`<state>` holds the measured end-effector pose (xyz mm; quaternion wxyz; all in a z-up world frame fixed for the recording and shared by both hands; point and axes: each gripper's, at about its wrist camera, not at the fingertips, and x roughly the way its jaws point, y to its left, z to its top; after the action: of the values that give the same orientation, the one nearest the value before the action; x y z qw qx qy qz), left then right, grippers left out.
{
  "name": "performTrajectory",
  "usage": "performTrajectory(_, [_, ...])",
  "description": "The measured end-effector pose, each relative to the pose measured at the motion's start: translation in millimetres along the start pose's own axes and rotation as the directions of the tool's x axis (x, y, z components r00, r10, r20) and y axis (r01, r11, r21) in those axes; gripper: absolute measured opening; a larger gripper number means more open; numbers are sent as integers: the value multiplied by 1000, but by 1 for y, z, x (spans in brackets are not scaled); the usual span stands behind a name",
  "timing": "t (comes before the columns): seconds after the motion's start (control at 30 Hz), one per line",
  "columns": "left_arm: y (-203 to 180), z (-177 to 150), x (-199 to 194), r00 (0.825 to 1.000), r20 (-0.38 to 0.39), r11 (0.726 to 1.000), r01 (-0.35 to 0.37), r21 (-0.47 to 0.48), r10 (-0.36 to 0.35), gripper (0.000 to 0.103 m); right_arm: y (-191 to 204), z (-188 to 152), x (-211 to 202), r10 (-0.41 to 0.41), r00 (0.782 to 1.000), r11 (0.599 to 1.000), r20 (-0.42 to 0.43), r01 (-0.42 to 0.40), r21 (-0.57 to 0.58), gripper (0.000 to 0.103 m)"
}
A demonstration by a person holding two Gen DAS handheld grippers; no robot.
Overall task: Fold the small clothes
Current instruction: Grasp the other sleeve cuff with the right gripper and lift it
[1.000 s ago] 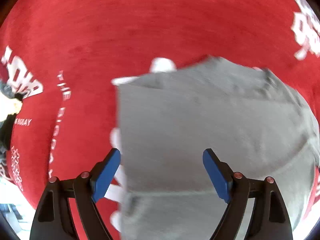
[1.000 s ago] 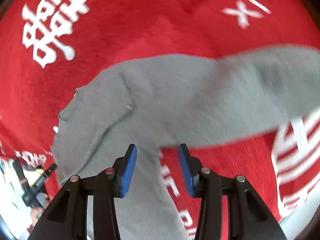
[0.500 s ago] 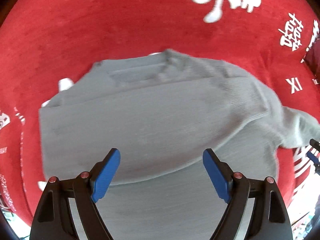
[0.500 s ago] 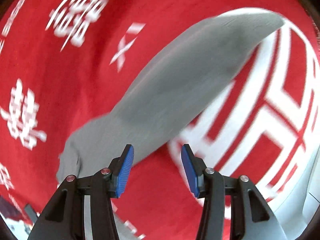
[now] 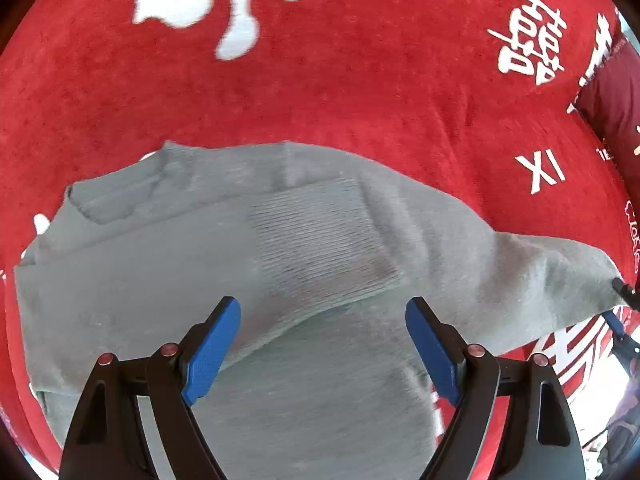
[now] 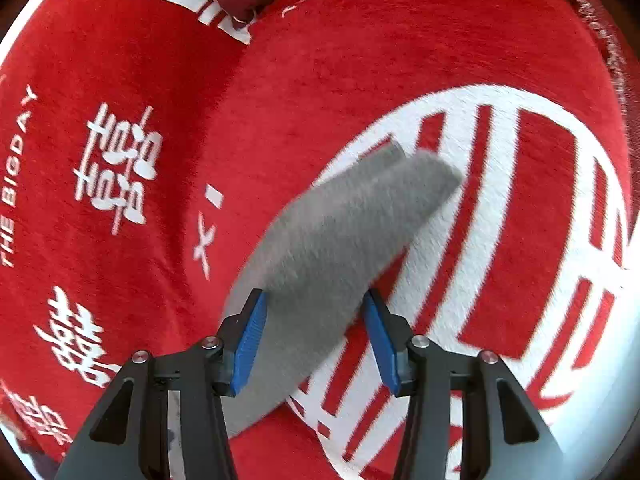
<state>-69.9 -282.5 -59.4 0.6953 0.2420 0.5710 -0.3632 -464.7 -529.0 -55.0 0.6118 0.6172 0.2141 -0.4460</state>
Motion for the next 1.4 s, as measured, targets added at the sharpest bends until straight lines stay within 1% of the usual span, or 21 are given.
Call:
performTrajectory(0.13, [-15, 2, 7, 1000, -2, 1000, -19, 16, 19, 86, 0, 10, 11, 140, 989, 990, -52, -139, 35, 55])
performTrajectory(0.17, [-16, 3, 7, 1000, -2, 1000, -20, 17, 20, 86, 3, 11, 17, 166, 983, 985, -77, -163, 50, 51])
performTrajectory(0.2, [-18, 3, 7, 1000, 0, 1000, -23, 20, 23, 86, 5, 11, 23, 198, 974, 979, -107, -191, 70, 29])
performTrajectory(0.23, [-21, 2, 7, 1000, 1, 999, -27, 24, 27, 86, 8, 11, 28, 212, 969, 976, -123, -203, 79, 15])
performTrajectory(0.27, [-24, 2, 8, 1000, -1, 999, -28, 27, 28, 86, 9, 11, 28, 230, 964, 972, -133, -219, 89, 11])
performTrajectory(0.37, [-36, 1, 13, 1000, -5, 999, -23, 43, 23, 86, 17, 10, 26, 333, 935, 940, -124, -320, 118, 11])
performTrajectory(0.43, [-45, -1, 21, 1000, -15, 998, -23, 60, 24, 86, 27, 8, 22, 402, 907, 913, -125, -388, 123, 11])
performTrajectory(0.5, [-56, -4, 34, 998, -45, 996, -33, 83, 37, 86, 39, 8, 19, 447, 885, 893, -131, -434, 117, 11])
performTrajectory(0.53, [-64, -7, 44, 996, -78, 993, -40, 107, 49, 86, 49, 7, 18, 478, 868, 878, -137, -466, 111, 11])
performTrajectory(0.6, [-72, -9, 44, 997, -37, 988, -63, 144, 69, 88, 68, 6, 16, 517, 842, 856, -152, -509, 90, 11])
performTrajectory(0.63, [-72, -9, 43, 997, -40, 987, -59, 151, 66, 88, 84, 3, 14, 538, 826, 842, -168, -534, 68, 11])
performTrajectory(0.67, [-71, -9, 41, 998, -44, 988, -47, 147, 54, 88, 97, 0, 13, 548, 816, 834, -185, -550, 46, 11])
performTrajectory(0.73, [-56, -8, 28, 1000, -29, 995, 9, 97, -7, 88, 126, -8, 11, 562, 797, 816, -224, -578, -9, 11])
performTrajectory(0.8, [-33, -8, 8, 1000, 17, 998, 23, 55, -24, 88, 158, -21, 11, 563, 781, 797, -271, -600, -70, 11])
performTrajectory(0.9, [5, -11, -14, 998, 63, 1000, 12, 11, -13, 88, 201, -49, 11, 541, 765, 765, -349, -620, -174, 11])
performTrajectory(1.0, [55, -17, -32, 995, 90, 999, -26, -47, 31, 88, 259, -99, 23, 474, 754, 710, -455, -633, -309, 11])
performTrajectory(1.07, [91, -24, -37, 993, 92, 994, -64, -87, 72, 88, 286, -136, 40, 427, 741, 682, -519, -641, -353, 11])
performTrajectory(1.17, [144, -40, -43, 989, 71, 980, -118, -163, 131, 88, 313, -192, 69, 338, 730, 658, -594, -635, -406, 12])
performTrajectory(1.27, [188, -59, -45, 985, 48, 959, -147, -240, 163, 88, 333, -262, 107, 186, 732, 627, -655, -602, -495, 12])
performTrajectory(1.37, [222, -76, -47, 982, 27, 941, -169, -293, 185, 88, 334, -314, 137, 33, 745, 597, -666, -550, -584, 12])
performTrajectory(1.4, [230, -82, -47, 982, 21, 937, -171, -306, 187, 88, 333, -324, 143, 0, 748, 589, -663, -536, -605, 14])
